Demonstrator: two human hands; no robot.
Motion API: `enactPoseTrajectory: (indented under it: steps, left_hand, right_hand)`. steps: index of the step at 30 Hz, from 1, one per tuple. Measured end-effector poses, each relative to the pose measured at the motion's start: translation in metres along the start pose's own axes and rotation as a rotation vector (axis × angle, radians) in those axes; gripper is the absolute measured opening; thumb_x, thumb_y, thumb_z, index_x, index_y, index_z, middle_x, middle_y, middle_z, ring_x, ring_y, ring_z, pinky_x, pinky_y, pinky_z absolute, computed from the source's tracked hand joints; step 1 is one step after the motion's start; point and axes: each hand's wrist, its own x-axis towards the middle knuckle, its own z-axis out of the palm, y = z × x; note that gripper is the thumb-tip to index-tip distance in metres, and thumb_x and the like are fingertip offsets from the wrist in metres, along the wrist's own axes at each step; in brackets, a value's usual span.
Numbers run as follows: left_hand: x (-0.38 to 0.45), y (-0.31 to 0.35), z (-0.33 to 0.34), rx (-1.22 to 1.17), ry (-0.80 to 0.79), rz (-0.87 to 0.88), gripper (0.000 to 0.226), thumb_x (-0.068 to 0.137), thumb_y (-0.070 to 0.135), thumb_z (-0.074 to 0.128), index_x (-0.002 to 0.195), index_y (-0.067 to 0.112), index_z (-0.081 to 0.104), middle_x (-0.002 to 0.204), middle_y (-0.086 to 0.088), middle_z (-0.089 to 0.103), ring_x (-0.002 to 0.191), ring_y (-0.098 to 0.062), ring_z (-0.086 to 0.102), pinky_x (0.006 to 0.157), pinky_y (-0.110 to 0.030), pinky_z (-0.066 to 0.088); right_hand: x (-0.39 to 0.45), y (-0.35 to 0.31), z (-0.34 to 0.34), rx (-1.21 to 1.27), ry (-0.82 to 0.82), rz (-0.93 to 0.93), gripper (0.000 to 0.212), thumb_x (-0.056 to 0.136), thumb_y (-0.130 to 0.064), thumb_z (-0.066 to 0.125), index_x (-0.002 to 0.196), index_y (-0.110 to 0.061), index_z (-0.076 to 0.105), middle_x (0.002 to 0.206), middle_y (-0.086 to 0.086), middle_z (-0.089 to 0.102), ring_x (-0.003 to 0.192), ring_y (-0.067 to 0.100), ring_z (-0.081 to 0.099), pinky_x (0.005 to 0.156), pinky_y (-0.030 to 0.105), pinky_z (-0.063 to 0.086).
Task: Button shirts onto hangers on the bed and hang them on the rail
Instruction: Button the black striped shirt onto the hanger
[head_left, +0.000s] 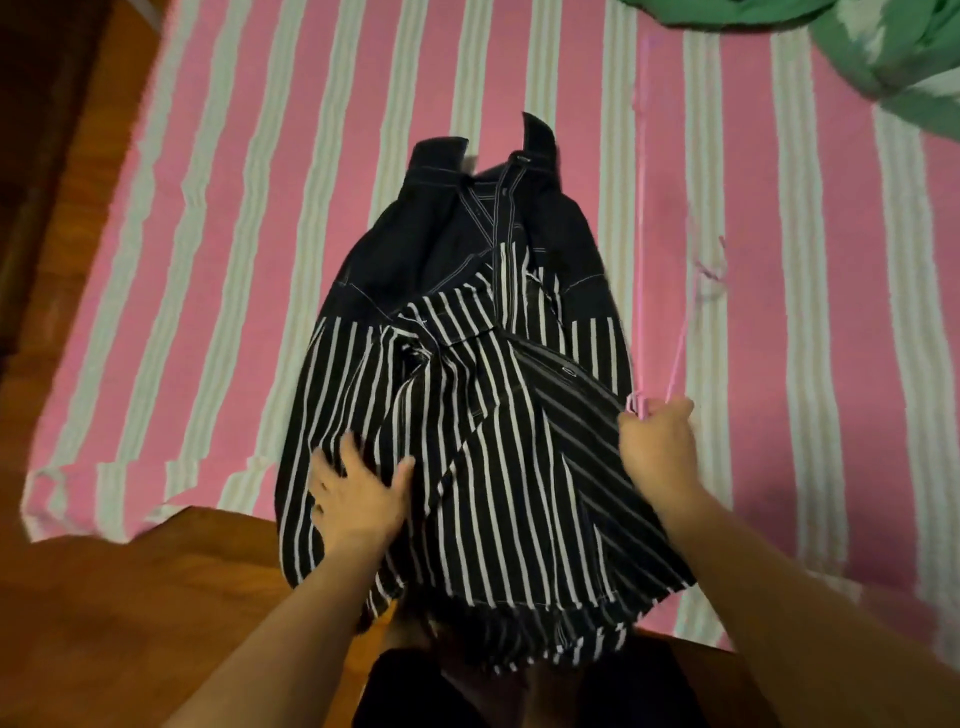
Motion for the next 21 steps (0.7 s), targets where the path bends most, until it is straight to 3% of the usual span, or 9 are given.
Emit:
enactPoseTrajectory:
  steps: [3,6,9,12,14,16,18,19,21]
  left_hand:
    - [0.046,-0.031,-0.013,-0.222,0.135,-0.124,0.082,0.098,0.064,0.043,0.161,0.021,0.012,0.168,-0.017,0.009,0.153,-0.041,0.013,0.122,-0.059,0.020]
    - [0.093,-0.070,-0.033,-0.015,0.023,-0.225,0.072,0.100,0.054,0.051,0.154,0.012,0.033,0.160,-0.021,0.025,0.146,-0.042,0.026,0.119,-0.056,0.029]
    - [0.110,-0.079,-0.051,-0.023,-0.073,0.000,0.031,0.103,0.032,0.046,0.125,0.015,0.060,0.135,-0.016,0.055,0.122,-0.038,0.051,0.107,-0.053,0.043]
    - [0.119,-0.091,-0.104,-0.273,-0.075,0.139,0.022,0.107,0.020,0.038,0.118,0.011,0.054,0.112,-0.012,0.059,0.095,-0.031,0.055,0.089,-0.043,0.045]
    - [0.148,-0.109,-0.173,-0.226,0.069,0.189,0.014,0.105,0.018,0.040,0.110,0.008,0.049,0.103,-0.023,0.058,0.083,-0.037,0.054,0.076,-0.042,0.040]
    - [0.216,-0.134,-0.253,-0.052,0.212,0.209,0.015,0.102,0.021,0.046,0.108,0.008,0.047,0.104,-0.034,0.058,0.092,-0.050,0.058,0.076,-0.049,0.042]
    - [0.301,-0.154,-0.304,0.006,0.360,0.142,0.031,0.093,0.032,0.059,0.110,0.011,0.045,0.110,-0.035,0.054,0.102,-0.058,0.056,0.082,-0.061,0.047]
    - [0.327,-0.155,-0.317,-0.006,0.430,0.105,0.041,0.086,0.036,0.065,0.112,0.013,0.045,0.113,-0.033,0.052,0.105,-0.058,0.053,0.085,-0.066,0.046]
    - [0.319,-0.123,-0.304,0.112,0.469,0.213,0.042,0.085,0.027,0.066,0.116,0.004,0.050,0.116,-0.035,0.049,0.111,-0.055,0.048,0.092,-0.063,0.043]
  right_hand:
    - [-0.009,-0.013,0.030,-0.201,0.033,-0.240,0.037,0.079,-0.028,0.071,0.108,-0.016,0.051,0.098,0.003,0.060,0.091,0.028,0.062,0.081,0.047,0.057]
    - [-0.015,-0.033,0.059,-0.419,0.066,-0.412,0.033,0.071,-0.010,0.071,0.097,-0.014,0.051,0.097,0.004,0.056,0.093,0.028,0.057,0.088,0.049,0.053]
    - [-0.026,-0.050,0.080,-0.520,0.080,-0.361,0.028,0.074,-0.008,0.065,0.094,-0.011,0.046,0.085,0.007,0.053,0.086,0.034,0.054,0.088,0.048,0.048]
    - [-0.047,-0.062,0.089,-0.436,0.123,-0.230,0.024,0.084,-0.014,0.060,0.098,-0.012,0.040,0.082,0.008,0.053,0.077,0.035,0.053,0.073,0.043,0.044]
    - [-0.069,-0.069,0.091,-0.369,0.174,-0.192,0.025,0.086,-0.014,0.059,0.102,-0.011,0.040,0.083,0.006,0.054,0.071,0.031,0.050,0.068,0.041,0.041]
    - [-0.089,-0.072,0.091,-0.317,0.197,-0.180,0.029,0.086,-0.016,0.061,0.107,-0.012,0.042,0.084,0.006,0.056,0.071,0.029,0.053,0.067,0.041,0.043]
    - [-0.105,-0.079,0.092,-0.284,0.206,-0.178,0.031,0.085,-0.019,0.065,0.107,-0.013,0.044,0.086,0.007,0.059,0.073,0.029,0.056,0.067,0.041,0.047]
    - [-0.111,-0.082,0.093,-0.266,0.209,-0.183,0.031,0.085,-0.020,0.066,0.107,-0.011,0.046,0.087,0.008,0.060,0.073,0.030,0.058,0.064,0.038,0.046]
    - [-0.120,-0.087,0.094,-0.257,0.179,-0.189,0.032,0.086,-0.021,0.069,0.107,-0.008,0.047,0.087,0.007,0.059,0.072,0.027,0.056,0.056,0.030,0.036]
